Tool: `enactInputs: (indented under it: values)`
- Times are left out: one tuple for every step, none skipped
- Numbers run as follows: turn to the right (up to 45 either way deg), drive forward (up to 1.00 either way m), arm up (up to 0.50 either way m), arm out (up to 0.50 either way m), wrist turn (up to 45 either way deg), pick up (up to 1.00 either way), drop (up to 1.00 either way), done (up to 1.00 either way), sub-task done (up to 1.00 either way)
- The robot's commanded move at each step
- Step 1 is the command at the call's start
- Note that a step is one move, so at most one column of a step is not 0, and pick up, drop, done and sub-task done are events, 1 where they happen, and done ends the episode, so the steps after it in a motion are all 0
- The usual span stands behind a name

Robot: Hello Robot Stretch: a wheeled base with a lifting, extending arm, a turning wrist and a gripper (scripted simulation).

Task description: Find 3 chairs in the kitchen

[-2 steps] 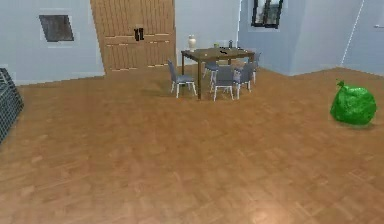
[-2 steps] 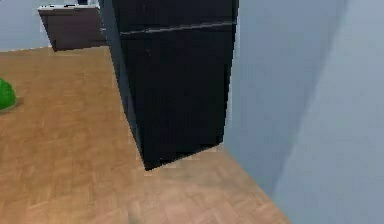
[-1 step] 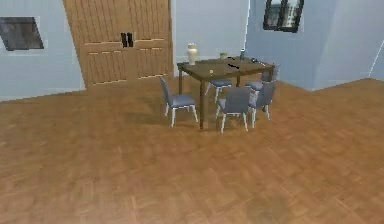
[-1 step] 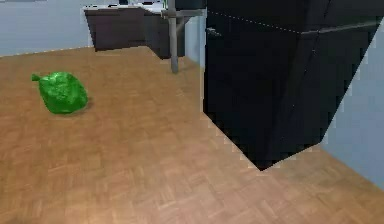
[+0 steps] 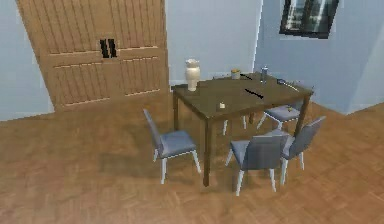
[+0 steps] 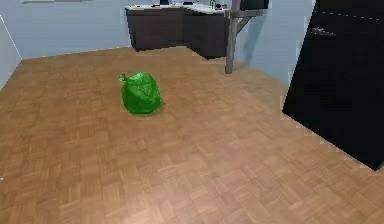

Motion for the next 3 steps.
enactInputs:
  values:
    - [0.0,0.55,0.0,0.0,0.0,0.0,0.0,0.0,0.0]
    - [30.0,0.0,0.0,0.0,0.0,0.0,0.0,0.0,0.0]
    - [0.0,0.0,0.0,0.0,0.0,0.0,0.0,0.0,1.0]
